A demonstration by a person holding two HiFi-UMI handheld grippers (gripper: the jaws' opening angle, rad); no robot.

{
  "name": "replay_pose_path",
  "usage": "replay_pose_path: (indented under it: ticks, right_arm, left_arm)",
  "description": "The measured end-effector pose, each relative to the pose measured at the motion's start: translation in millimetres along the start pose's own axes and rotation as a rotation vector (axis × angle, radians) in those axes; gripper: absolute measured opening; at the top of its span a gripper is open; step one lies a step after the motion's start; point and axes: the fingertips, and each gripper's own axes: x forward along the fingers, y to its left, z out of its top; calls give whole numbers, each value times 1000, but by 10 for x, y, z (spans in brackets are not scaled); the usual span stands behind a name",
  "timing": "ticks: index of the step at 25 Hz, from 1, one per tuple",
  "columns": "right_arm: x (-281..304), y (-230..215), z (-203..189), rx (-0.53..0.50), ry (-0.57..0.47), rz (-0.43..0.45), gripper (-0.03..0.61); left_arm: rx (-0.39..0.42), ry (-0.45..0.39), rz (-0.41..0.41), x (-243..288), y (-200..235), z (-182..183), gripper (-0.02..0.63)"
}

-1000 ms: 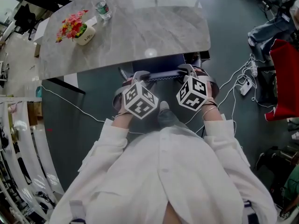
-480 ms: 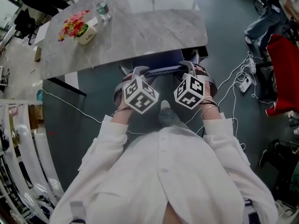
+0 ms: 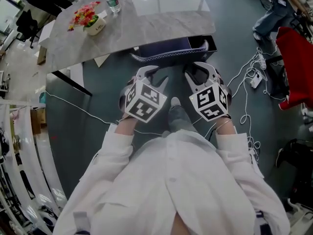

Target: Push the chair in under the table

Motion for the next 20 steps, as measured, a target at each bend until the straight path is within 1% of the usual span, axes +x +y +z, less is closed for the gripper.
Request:
replay_pose_path:
  ticks: [2, 3, 5, 7, 9, 12, 16, 20]
  right_arm:
    - [-223, 64, 138, 36, -78, -48, 139]
    - [-333, 107, 198, 52, -111, -65, 125]
    - [-533, 207, 287, 74, -155, -82, 93]
    - [-702, 294, 345, 95, -187, -91, 80]
    - [-844, 364, 373, 127, -216, -99, 64]
    - [-959, 491, 293, 183, -215, -83, 48]
    - [-973, 661, 130, 203, -168, -50, 41]
    - [-1051, 726, 125, 240, -188, -8, 38]
  left_arm:
    - [-16, -28, -8, -175, -135, -8, 150]
    - [-40, -49, -13, -261, -194, -7, 143]
    - [-116, -101, -31, -422, -297, 15, 123]
    - [-191, -158, -47, -572, -379, 76, 95]
    - [-239, -193, -57, -697, -463, 105, 63]
    - [-264, -211, -65, -808, -603, 68, 38]
    - [-283, -216, -82, -908, -766, 14, 29]
    - [-304, -217, -60, -981, -818, -42, 25]
